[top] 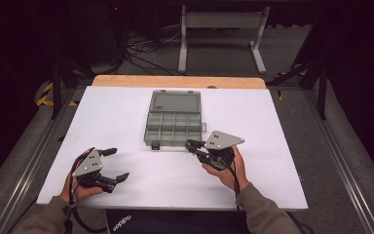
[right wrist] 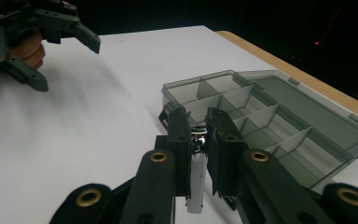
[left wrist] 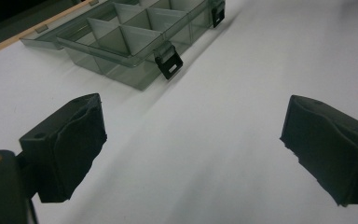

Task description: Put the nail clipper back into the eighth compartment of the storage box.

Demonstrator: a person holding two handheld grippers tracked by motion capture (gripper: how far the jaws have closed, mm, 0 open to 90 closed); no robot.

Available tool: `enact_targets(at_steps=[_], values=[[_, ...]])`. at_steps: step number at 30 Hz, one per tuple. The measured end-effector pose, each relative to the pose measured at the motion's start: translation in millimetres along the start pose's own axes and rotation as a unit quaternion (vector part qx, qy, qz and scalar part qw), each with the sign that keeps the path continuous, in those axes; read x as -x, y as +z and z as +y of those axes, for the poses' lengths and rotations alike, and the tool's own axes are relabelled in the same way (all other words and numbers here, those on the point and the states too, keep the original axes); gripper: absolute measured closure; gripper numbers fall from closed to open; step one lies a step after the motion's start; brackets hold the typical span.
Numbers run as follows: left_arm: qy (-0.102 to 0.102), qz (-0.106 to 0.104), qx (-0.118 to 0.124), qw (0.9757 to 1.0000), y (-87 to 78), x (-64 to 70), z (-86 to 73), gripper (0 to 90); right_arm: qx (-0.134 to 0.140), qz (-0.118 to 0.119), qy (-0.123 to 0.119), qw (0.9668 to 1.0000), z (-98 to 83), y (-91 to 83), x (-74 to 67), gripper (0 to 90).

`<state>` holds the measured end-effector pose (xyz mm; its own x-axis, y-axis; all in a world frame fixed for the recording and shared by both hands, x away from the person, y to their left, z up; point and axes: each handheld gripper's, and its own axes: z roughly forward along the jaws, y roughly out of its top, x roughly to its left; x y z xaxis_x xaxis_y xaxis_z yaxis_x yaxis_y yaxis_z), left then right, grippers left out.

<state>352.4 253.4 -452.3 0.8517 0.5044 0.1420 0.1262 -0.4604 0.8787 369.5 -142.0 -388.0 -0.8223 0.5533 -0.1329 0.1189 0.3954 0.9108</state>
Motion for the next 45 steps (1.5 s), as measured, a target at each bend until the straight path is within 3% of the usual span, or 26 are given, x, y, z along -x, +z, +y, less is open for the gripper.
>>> enact_targets(at_steps=[27,45], values=[[0.007,-0.002,0.000,1.0000,3.3,-3.5,0.5,7.1,0.006,-0.050,0.022,0.9985,3.2,16.3,43.7,80.8],[0.009,0.003,-0.001,1.0000,1.4,-3.6,0.5,7.0,-0.006,-0.062,0.040,0.9972,-1.7,36.0,56.4,80.8]])
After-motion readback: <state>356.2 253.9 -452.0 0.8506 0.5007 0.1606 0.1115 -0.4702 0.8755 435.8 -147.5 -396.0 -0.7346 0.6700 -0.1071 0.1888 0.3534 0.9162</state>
